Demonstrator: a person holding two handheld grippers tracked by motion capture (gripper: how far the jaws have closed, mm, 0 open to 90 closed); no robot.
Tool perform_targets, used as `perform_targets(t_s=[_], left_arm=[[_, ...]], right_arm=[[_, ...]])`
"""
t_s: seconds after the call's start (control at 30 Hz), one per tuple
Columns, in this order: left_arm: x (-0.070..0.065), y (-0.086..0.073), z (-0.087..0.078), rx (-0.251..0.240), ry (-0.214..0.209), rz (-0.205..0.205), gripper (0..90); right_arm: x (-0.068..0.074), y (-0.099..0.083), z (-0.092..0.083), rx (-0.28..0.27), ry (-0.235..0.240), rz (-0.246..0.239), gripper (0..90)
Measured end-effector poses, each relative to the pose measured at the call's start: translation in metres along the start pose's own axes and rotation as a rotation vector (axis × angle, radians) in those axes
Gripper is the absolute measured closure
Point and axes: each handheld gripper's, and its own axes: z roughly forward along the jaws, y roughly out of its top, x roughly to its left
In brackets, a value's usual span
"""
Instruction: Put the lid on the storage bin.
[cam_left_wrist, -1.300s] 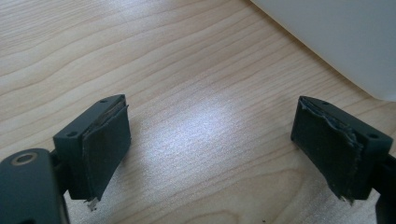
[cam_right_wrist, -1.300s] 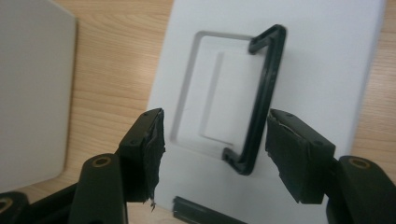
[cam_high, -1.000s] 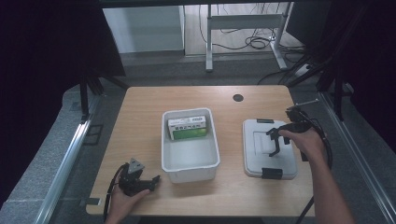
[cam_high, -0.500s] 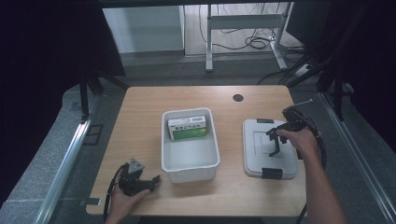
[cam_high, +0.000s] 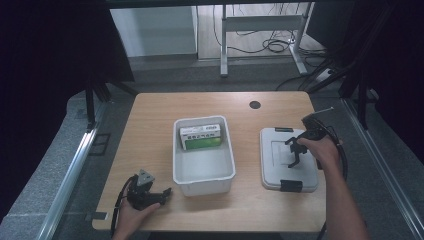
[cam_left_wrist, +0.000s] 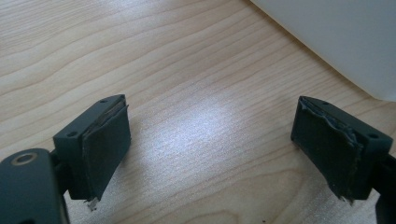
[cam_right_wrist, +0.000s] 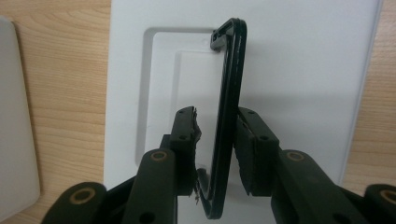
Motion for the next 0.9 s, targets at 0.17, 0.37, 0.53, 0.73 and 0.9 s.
perform_targets(t_s=[0.17,0.37,0.53,0.73,0.9], left_arm=[[0.000,0.000,0.000,0.000,-0.001,0.000,11.7],[0.001,0.000,0.000,0.000,-0.005,0.004,11.7],[0.001,0.000,0.000,0.000,-0.005,0.005,11.6],[0.001,0.000,0.000,0.000,-0.005,0.005,11.7],[0.001,0.000,0.000,0.000,-0.005,0.005,11.6]], right_arm=[[-0.001,0.004,0.002,0.013,0.019,0.033,82.9],[-0.002,0.005,0.004,0.024,0.020,0.058,84.9],[-0.002,0.004,0.003,0.018,0.023,0.071,85.1],[0.002,0.003,0.000,0.011,0.027,0.086,85.2],[0.003,0.000,-0.006,-0.003,0.054,0.097,85.2]])
